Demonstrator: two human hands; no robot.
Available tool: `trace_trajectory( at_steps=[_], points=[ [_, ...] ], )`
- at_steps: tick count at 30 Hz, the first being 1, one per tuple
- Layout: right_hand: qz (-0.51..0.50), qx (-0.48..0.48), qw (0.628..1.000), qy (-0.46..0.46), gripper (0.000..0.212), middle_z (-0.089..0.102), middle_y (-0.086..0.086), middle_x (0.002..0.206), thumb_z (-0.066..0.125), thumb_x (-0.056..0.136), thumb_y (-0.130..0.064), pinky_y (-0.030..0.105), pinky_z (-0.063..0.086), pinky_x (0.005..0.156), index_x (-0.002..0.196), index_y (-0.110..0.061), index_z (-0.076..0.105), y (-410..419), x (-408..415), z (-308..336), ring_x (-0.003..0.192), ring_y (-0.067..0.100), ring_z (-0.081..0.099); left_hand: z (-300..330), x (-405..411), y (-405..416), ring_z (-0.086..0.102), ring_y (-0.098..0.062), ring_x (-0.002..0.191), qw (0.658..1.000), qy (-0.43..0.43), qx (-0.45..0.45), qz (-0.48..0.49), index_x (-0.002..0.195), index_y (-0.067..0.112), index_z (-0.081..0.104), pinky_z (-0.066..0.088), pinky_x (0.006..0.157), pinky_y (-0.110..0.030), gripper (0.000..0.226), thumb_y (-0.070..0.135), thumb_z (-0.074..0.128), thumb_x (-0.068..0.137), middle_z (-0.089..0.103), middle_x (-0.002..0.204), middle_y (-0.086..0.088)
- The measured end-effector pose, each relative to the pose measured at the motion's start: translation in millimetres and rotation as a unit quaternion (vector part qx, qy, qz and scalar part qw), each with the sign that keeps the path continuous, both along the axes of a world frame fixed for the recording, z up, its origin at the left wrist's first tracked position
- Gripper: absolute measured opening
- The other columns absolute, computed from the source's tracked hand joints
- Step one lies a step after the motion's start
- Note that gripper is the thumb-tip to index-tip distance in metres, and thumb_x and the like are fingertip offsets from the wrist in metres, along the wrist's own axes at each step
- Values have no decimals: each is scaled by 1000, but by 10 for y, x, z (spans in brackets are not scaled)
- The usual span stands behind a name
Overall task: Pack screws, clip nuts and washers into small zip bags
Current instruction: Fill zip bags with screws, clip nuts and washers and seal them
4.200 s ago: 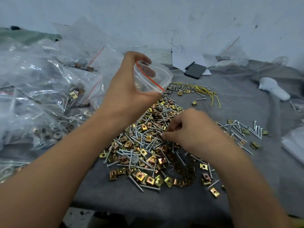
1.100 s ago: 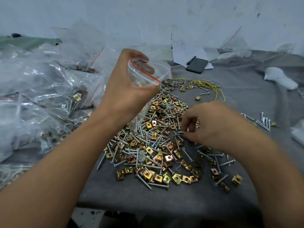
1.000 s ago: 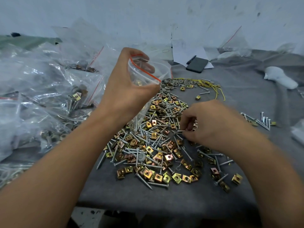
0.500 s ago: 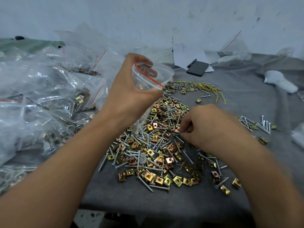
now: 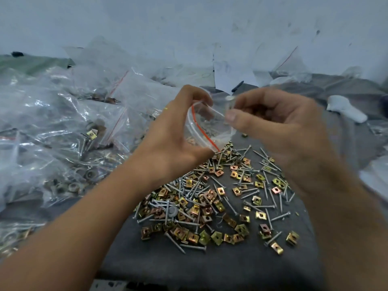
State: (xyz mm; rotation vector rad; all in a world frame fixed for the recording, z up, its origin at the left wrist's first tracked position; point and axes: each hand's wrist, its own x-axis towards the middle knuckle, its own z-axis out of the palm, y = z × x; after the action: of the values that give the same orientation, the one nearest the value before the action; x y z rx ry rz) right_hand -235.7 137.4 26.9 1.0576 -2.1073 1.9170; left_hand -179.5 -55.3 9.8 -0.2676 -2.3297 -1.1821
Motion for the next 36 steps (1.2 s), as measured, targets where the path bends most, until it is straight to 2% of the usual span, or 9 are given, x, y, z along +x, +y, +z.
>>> trace_trajectory(
  at_steps=[5,9,13,17,21,25,30,34,36],
  points=[
    [-104,109,983,103,16,53,-11,81,84,79,-38,13,33,59,94,-34,80,-178,38,-48,62,5,41,22,15,36,68,-14,96,1000,13,-3,-11,123,24,49,56,78,-31,61,9,88,78,65,109,3],
    [-129,20,990,51,14,68,-11,79,73,94,-42,21,42,60,97,-31,81,-85,-11,-53,63,14,53,19,6,24,70,-6,101,999,11,44,-9,116,37,49,60,83,-26,62,16,84,69,68,109,6],
    [-244,-32,967,-61,30,65,-5,70,62,101,-37,33,39,62,78,-26,80,118,-296,-143,63,11,50,-22,-64,-82,69,1,103,995,17,90,30,118,34,51,57,79,-13,68,2,90,73,71,113,3],
    [-261,158,946,-112,19,73,-7,82,66,99,-33,32,47,72,85,-23,75,184,-704,-279,75,11,61,7,-101,-146,68,7,97,991,1,123,55,124,28,52,53,70,-11,66,-1,89,77,73,112,3],
    [-272,294,916,-9,9,76,-4,92,73,95,-28,31,53,83,95,-24,80,-16,-1168,-255,89,14,68,59,-70,-178,72,-1,89,983,-4,170,70,125,24,54,59,67,-20,60,0,86,81,75,110,6],
    [-230,355,903,71,8,73,-9,86,76,92,-20,23,48,80,95,-21,83,-380,-1619,-243,85,8,65,104,-31,-195,73,-16,92,980,3,187,70,128,17,53,61,76,-31,56,-5,81,84,76,112,2],
    [-166,460,850,196,19,74,3,109,67,94,-8,28,50,89,105,-16,81,-805,-1976,-195,103,21,66,124,-54,-222,72,-19,96,977,4,200,68,128,17,53,60,79,-33,55,-7,79,85,76,112,0],
    [-187,498,825,189,28,78,4,100,67,87,4,34,59,90,93,-18,83,-842,-2131,-175,96,23,71,85,-82,-262,71,-14,97,980,7,187,64,129,19,54,60,79,-32,56,-4,79,85,74,111,0],
    [-172,526,811,188,27,79,6,107,69,88,3,32,55,95,101,-16,83,-778,-2112,-251,105,24,70,58,-86,-283,70,-12,97,981,11,185,58,129,19,53,61,78,-31,57,-4,80,84,72,112,-1]
  ],
)
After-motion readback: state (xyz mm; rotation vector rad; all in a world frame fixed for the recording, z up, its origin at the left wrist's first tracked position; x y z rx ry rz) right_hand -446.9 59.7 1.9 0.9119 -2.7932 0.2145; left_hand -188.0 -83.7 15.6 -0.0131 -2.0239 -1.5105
